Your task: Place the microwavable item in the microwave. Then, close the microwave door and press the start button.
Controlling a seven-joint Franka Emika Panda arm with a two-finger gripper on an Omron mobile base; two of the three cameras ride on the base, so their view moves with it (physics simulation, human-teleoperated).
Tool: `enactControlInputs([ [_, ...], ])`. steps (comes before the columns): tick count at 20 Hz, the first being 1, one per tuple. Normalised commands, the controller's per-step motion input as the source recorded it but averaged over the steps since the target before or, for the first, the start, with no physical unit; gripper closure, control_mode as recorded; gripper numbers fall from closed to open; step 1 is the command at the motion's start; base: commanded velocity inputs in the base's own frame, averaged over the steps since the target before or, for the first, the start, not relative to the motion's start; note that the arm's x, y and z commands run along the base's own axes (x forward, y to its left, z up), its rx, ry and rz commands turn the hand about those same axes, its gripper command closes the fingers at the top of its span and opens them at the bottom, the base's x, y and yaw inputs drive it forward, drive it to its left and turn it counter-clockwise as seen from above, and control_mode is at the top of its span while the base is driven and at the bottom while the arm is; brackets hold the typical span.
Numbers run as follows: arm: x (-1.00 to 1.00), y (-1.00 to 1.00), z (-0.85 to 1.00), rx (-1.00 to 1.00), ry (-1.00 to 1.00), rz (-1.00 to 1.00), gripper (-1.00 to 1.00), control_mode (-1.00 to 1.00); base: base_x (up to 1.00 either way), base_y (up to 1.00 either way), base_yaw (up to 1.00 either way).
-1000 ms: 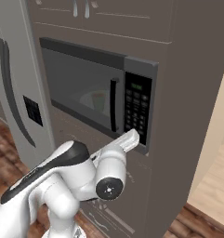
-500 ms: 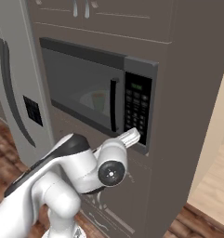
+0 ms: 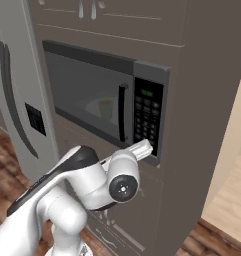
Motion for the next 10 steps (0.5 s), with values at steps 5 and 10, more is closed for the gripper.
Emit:
enactControlInputs([
  [5,0.06,0.0,0.0,0.06,0.0,-0.03,-1.0,-1.0,0.0,0.0,0.0],
  [10,0.18,0.0,0.0,0.05,0.0,-0.06,-1.0,-1.0,0.0,0.0,0.0],
])
